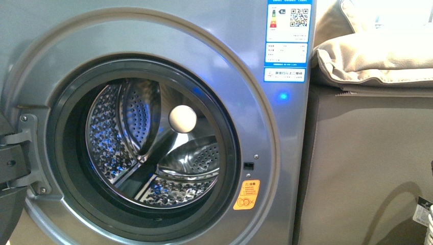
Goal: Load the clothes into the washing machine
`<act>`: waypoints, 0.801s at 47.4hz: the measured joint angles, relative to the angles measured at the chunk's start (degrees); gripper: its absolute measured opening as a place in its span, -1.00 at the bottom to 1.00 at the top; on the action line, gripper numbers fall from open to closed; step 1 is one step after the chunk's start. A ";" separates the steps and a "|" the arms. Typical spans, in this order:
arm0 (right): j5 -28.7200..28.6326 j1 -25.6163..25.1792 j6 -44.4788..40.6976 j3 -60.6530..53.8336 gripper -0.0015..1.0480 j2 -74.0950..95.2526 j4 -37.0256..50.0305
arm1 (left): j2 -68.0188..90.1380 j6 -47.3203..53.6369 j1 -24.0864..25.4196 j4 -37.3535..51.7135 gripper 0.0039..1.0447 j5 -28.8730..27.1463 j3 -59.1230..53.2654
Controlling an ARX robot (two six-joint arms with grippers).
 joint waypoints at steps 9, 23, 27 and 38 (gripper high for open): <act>0.00 0.00 0.00 0.00 0.85 0.00 0.00 | 0.00 0.00 0.00 0.00 0.88 0.00 0.00; 0.00 0.00 0.00 0.00 0.85 0.00 0.00 | 0.00 0.00 0.00 0.00 0.88 0.00 0.00; 0.00 0.00 0.00 0.00 0.85 0.00 0.00 | 0.00 0.00 0.00 0.00 0.88 0.00 0.00; -26.75 -11.67 6.40 1.66 0.85 9.49 6.95 | 0.00 0.00 0.00 0.00 0.88 0.09 0.00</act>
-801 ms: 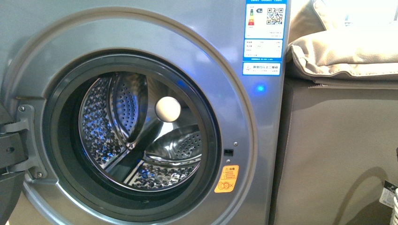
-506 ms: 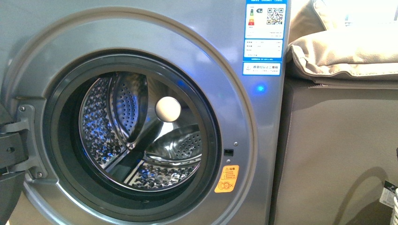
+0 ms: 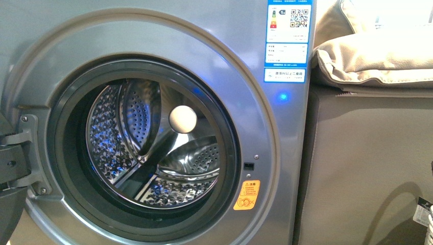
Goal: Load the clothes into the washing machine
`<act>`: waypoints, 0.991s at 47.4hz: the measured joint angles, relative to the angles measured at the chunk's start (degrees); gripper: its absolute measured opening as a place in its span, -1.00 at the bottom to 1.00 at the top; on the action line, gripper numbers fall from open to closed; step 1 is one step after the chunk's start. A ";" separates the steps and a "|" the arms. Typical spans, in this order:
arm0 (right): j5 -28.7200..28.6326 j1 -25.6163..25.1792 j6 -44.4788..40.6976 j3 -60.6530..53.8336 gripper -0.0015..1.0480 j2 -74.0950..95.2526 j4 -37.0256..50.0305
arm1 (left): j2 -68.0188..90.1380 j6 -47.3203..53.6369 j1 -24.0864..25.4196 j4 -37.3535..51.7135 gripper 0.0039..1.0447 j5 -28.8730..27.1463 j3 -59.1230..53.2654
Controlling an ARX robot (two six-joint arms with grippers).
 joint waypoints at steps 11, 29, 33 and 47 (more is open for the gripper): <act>-26.49 -24.13 14.08 6.88 0.85 24.28 26.60 | 0.00 0.00 -0.02 0.00 0.88 -0.09 0.00; -21.81 -33.09 12.87 21.57 0.85 45.92 31.76 | 0.00 0.02 0.00 0.00 0.88 -0.09 0.00; -20.11 -34.07 7.78 25.24 0.85 51.45 24.41 | 0.00 0.02 0.00 0.00 0.88 -0.09 0.00; -11.80 -38.10 -16.11 33.44 0.85 81.66 13.53 | 0.00 0.00 0.00 0.00 0.88 -0.09 0.00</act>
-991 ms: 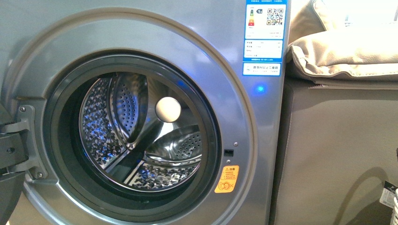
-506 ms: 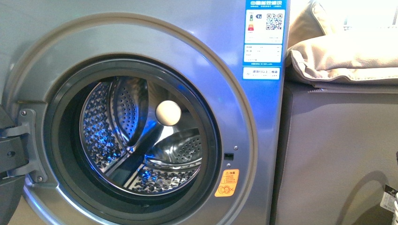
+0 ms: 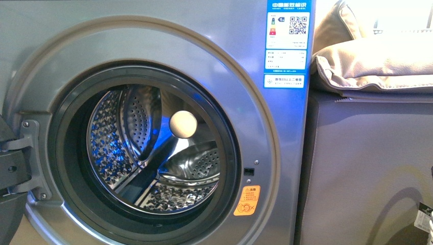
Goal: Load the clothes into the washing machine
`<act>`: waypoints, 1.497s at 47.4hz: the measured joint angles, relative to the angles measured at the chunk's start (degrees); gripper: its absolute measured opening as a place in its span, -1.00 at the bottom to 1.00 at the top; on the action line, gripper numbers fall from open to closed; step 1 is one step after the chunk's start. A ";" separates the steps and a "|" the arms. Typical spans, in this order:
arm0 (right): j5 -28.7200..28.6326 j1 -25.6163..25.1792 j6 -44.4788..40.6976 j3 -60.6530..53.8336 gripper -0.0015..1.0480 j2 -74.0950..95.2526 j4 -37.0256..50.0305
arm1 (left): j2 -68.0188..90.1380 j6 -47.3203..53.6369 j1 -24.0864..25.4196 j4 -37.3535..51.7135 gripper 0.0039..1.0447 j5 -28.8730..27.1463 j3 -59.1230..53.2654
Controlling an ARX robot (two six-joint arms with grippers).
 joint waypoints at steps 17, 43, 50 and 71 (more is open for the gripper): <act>6.62 -1.03 -7.21 9.25 0.85 23.78 1.99 | 0.00 0.02 0.00 0.00 0.88 0.00 0.00; 15.12 4.59 -12.33 21.44 0.85 46.62 0.92 | 0.00 0.00 0.00 0.00 0.88 0.00 0.00; 13.60 6.43 -12.79 23.30 0.85 49.24 0.44 | 0.00 0.02 0.00 0.00 0.88 0.00 0.00; 11.61 12.20 -14.91 26.45 0.85 57.88 1.81 | 0.00 0.02 0.00 0.00 0.88 0.00 0.00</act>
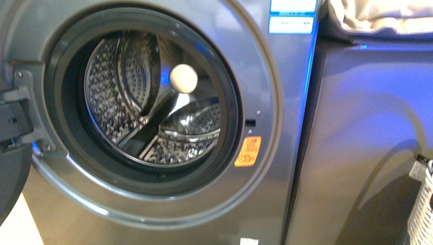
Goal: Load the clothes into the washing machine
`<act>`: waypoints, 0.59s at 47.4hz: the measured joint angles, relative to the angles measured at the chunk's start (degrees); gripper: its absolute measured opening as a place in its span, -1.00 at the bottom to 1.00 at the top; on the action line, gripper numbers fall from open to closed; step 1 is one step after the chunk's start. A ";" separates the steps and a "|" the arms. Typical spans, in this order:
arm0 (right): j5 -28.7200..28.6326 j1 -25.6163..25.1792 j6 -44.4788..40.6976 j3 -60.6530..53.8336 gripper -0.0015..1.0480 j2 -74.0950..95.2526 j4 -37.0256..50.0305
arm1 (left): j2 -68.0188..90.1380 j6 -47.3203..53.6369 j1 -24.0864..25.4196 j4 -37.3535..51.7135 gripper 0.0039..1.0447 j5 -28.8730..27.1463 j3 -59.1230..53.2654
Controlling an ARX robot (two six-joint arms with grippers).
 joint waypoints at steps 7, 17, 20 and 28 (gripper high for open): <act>-0.15 -0.20 -0.68 3.06 0.85 4.22 0.04 | 0.00 0.00 0.00 0.00 0.88 0.00 0.00; -1.31 -0.20 0.17 5.29 0.85 7.37 2.27 | 0.00 0.00 0.00 0.00 0.88 0.00 0.00; -1.55 -0.11 0.92 5.86 0.85 8.20 3.65 | 0.00 0.00 0.00 0.00 0.88 0.00 0.00; -1.86 0.39 2.93 6.45 0.85 9.84 7.02 | 0.00 0.00 0.00 0.00 0.88 0.00 0.00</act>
